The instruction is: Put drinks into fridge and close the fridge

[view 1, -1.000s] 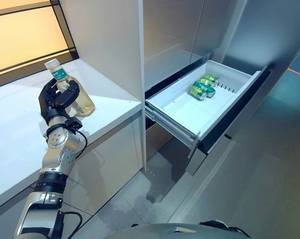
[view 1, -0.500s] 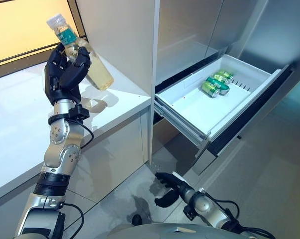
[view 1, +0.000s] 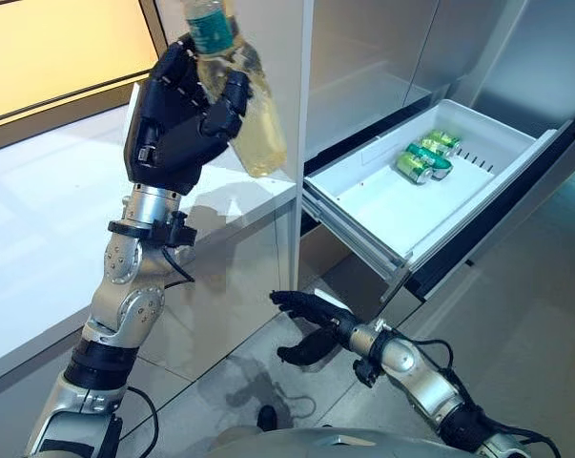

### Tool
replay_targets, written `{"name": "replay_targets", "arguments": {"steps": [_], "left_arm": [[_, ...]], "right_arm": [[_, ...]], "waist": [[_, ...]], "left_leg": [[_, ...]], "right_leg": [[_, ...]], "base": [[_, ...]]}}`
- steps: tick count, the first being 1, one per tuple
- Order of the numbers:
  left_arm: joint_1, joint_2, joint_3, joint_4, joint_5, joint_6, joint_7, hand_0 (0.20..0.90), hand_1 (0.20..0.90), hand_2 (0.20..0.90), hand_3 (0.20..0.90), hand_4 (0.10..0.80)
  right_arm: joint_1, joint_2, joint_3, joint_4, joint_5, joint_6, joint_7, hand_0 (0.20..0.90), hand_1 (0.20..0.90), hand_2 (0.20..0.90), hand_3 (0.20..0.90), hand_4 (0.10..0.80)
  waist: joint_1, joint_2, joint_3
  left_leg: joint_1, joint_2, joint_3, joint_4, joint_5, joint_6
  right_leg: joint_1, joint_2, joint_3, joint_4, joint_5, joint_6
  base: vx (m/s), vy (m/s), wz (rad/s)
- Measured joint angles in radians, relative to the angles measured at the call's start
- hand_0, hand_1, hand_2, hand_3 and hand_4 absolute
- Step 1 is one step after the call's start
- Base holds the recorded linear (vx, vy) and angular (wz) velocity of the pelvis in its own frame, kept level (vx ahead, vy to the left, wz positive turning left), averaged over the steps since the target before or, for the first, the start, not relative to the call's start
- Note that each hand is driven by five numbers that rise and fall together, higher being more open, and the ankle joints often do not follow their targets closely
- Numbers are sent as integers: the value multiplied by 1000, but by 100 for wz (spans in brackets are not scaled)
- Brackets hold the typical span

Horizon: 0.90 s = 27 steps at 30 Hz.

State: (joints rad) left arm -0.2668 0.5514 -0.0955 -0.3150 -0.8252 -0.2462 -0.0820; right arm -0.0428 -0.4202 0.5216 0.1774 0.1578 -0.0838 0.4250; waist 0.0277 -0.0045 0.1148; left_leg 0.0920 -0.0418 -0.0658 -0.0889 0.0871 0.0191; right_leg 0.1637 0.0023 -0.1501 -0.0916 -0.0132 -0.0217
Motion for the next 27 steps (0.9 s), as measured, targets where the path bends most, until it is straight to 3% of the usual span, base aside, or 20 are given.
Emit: {"name": "replay_targets", "arguments": {"steps": [5,11,20,27], "left_arm": [[40,10,0,-18,9,0,-140,300,300,300,200,100],[72,17,4,-18,102,-20,-230,300,300,300,200,100],[72,66,30,-18,211,-109,-259,300,300,300,200,100],[72,77,32,-18,249,-129,-258,300,300,300,200,100]], "right_arm": [[-9,-37,-126,-175,181,12,218,900,900,900,900,800],[-32,-89,-238,-291,319,29,339,900,900,900,900,800],[-39,-108,-355,-333,444,42,315,900,900,900,900,800],[-85,-110,-355,-333,450,78,270,900,900,900,900,800]], "waist": [[-1,0,1],[-1,-3,3],[-3,-8,7],[-3,-10,8]], "left_leg": [[1,0,2,0,0,0],[3,0,6,0,0,0],[2,0,9,0,0,0],[3,0,10,0,0,0]], "right_leg": [[1,0,1,0,0,0],[1,0,4,0,0,0],[0,0,7,0,0,0],[0,0,7,0,0,0]], "base": [[0,0,0],[-19,1,-1],[0,0,0],[0,-1,0]]}}
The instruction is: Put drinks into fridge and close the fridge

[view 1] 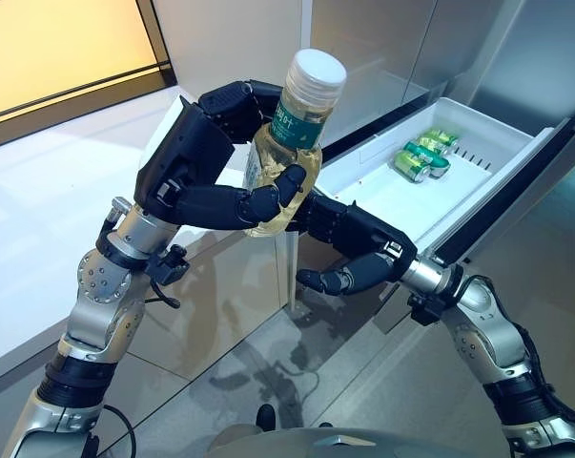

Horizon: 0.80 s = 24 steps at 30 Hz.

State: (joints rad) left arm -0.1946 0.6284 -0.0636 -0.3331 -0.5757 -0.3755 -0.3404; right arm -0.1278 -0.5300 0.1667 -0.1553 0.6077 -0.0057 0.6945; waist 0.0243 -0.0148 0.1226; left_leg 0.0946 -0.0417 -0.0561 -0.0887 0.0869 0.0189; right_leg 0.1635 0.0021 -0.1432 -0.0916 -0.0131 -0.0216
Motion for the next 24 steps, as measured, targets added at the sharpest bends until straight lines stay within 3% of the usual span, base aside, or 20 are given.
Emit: {"name": "replay_targets", "arguments": {"steps": [24], "left_arm": [[-28,-3,-106,0,-2,45,-16,300,300,300,200,100]], "right_arm": [[-190,3,157,46,80,139,-126,900,900,900,900,800]], "waist": [[2,-2,1]], "left_leg": [[0,-1,-5,0,1,0]], "right_leg": [[4,0,-5,0,0,0]], "base": [[13,-2,0]]}}
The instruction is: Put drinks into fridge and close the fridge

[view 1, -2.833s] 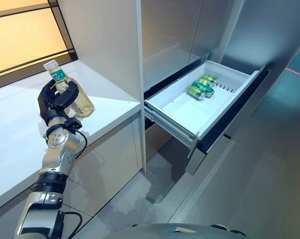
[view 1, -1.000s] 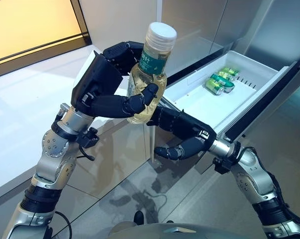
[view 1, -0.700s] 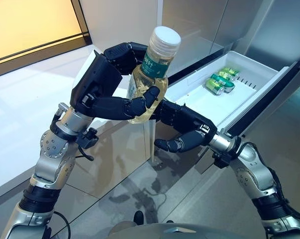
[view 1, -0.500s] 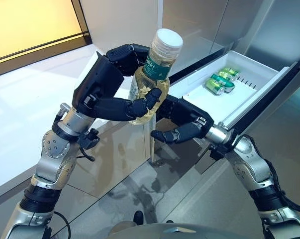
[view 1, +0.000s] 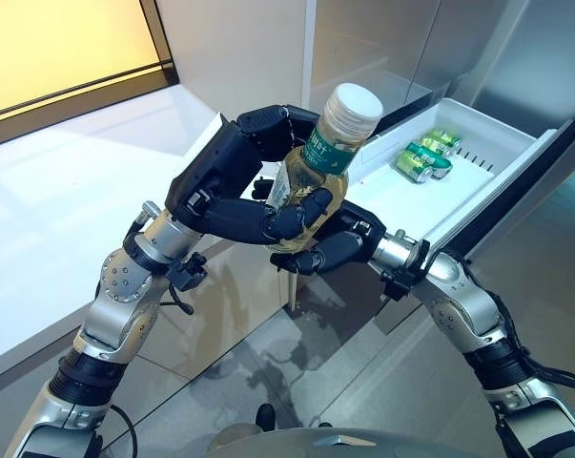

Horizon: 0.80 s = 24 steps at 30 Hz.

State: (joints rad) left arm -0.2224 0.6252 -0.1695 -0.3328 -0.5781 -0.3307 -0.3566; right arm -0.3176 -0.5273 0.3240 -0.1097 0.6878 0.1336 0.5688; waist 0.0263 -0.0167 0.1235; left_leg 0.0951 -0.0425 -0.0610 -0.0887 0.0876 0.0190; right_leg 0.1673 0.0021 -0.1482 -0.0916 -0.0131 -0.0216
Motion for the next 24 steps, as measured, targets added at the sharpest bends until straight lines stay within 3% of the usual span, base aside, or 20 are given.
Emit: {"name": "replay_targets", "arguments": {"steps": [24], "left_arm": [[-29,16,-26,2,70,15,45,300,300,300,200,100]], "right_arm": [[-65,-5,32,-29,35,21,14,900,900,900,900,800]], "waist": [[6,0,0]], "left_leg": [[-1,-1,-1,0,0,0]], "right_leg": [[-1,0,0,0,0,0]], "base": [[0,0,0]]}}
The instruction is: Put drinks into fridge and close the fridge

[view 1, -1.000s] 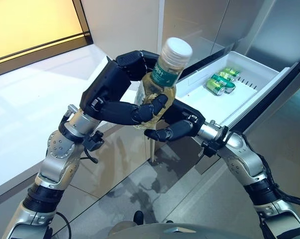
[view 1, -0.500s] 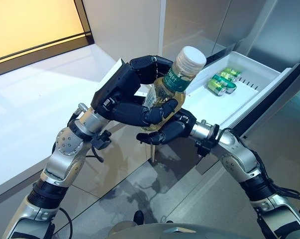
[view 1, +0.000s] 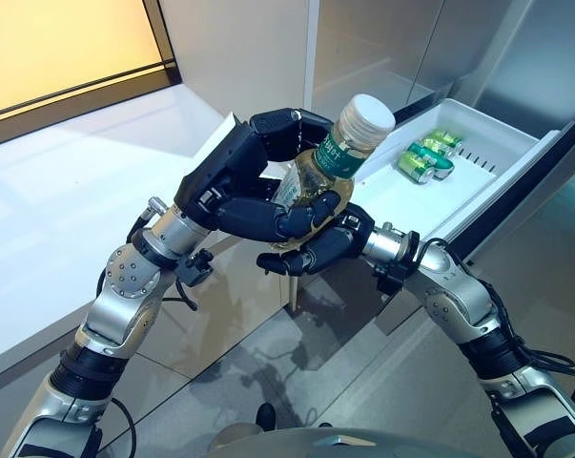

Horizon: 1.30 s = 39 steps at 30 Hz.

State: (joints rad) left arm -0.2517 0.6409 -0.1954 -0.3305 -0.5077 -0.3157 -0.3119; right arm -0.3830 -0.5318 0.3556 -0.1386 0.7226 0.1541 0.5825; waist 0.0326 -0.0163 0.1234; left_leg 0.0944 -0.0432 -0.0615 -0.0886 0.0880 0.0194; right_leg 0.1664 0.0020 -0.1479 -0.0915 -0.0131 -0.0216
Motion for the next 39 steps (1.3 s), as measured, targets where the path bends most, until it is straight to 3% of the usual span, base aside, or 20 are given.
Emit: {"name": "replay_targets", "arguments": {"steps": [10,11,12,14,15,31,32,33,39], "left_arm": [[0,0,0,0,0,7,12,300,300,300,200,100],[0,0,0,0,0,7,13,300,300,300,200,100],[0,0,0,0,0,7,15,300,300,300,200,100],[0,0,0,0,0,8,18,300,300,300,200,100],[0,-1,0,0,0,8,20,300,300,300,200,100],[-11,-18,-7,0,-22,29,25,300,300,300,200,100],[-13,-17,-7,0,-22,29,25,571,571,571,516,416],[-14,-17,-7,0,-22,29,25,900,900,900,900,800],[-26,-22,-6,-1,-35,26,31,900,900,900,900,800]], "right_arm": [[-14,-5,0,-12,0,0,-10,900,900,900,900,800],[-15,-5,0,-12,0,0,-11,865,865,865,859,759],[-17,-5,0,-12,0,0,-12,764,764,764,741,641],[-18,-5,0,-12,0,0,-12,434,434,434,356,256],[-18,-5,0,-12,0,0,-12,300,300,300,200,100],[-21,-32,13,-18,-14,0,-24,300,300,300,200,100],[-22,-32,13,-19,-14,-1,-25,300,300,300,200,100],[-24,-32,13,-19,-14,-1,-27,300,300,300,200,100],[-25,-40,12,-14,-19,-3,-81,300,300,300,200,100]], "waist": [[0,0,0],[0,0,0],[0,0,0],[0,0,0],[0,0,0],[0,1,0],[1,1,0],[1,1,0],[3,1,0]], "left_leg": [[0,0,0,0,0,0],[0,0,0,0,0,0],[0,0,0,0,0,0],[0,0,0,0,0,0],[0,0,0,0,0,0],[-1,0,0,0,0,0],[-1,0,0,0,0,0],[-1,0,0,0,0,0],[-1,0,0,0,0,0]], "right_leg": [[0,0,1,0,0,0],[0,0,0,0,0,0],[0,0,1,0,0,0],[0,0,1,0,0,0],[0,0,1,0,0,0],[0,0,0,0,0,0],[0,0,0,0,0,0],[0,0,0,0,0,0],[0,0,0,0,0,0]], "base": [[0,0,0],[0,0,0],[0,0,0],[0,0,0],[0,0,0],[0,0,0],[0,0,0],[0,0,0],[0,0,0]]}}
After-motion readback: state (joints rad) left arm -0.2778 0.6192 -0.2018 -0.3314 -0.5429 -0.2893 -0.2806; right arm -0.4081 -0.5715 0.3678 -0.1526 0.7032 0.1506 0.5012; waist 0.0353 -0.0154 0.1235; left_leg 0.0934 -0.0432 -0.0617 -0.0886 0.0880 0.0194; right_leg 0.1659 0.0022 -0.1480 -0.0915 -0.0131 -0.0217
